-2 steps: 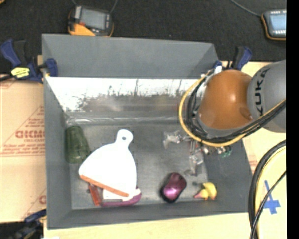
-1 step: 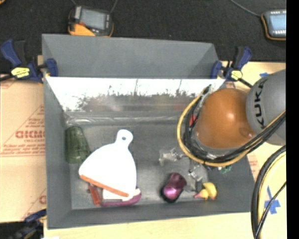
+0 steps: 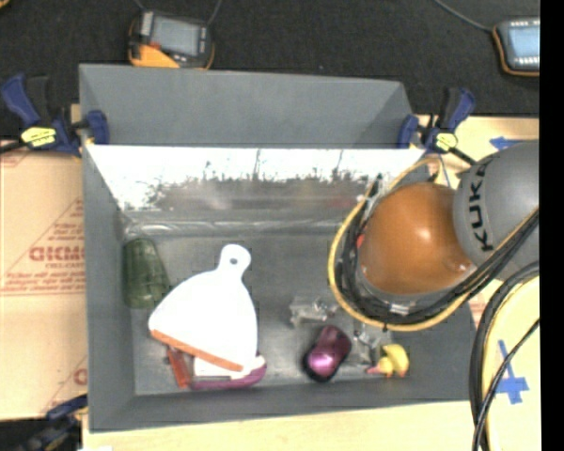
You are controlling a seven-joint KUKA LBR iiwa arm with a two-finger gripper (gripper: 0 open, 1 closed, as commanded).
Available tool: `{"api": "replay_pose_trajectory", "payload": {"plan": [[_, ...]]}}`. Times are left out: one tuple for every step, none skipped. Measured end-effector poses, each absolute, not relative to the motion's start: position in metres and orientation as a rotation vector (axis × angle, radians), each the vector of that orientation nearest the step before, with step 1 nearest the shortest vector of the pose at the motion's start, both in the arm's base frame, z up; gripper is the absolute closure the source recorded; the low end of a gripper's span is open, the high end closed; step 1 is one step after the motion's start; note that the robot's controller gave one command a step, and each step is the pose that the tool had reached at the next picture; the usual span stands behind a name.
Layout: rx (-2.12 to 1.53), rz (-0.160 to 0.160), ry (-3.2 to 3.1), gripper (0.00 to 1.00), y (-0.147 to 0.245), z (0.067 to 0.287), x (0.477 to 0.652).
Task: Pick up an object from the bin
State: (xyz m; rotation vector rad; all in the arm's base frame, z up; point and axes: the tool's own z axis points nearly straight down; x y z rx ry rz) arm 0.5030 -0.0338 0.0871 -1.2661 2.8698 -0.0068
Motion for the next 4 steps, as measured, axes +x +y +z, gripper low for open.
{"api": "replay_pose_trajectory", "payload": {"plan": [[-1.067,-0.007,2.940,1.00,-0.020,0.072,0.476],[-1.068,-0.007,2.939,1.00,-0.020,0.072,0.476],[-1.070,0.003,2.953,1.00,-0.019,0.107,0.472],[-1.066,-0.003,2.946,1.00,-0.020,0.136,0.474]]}}
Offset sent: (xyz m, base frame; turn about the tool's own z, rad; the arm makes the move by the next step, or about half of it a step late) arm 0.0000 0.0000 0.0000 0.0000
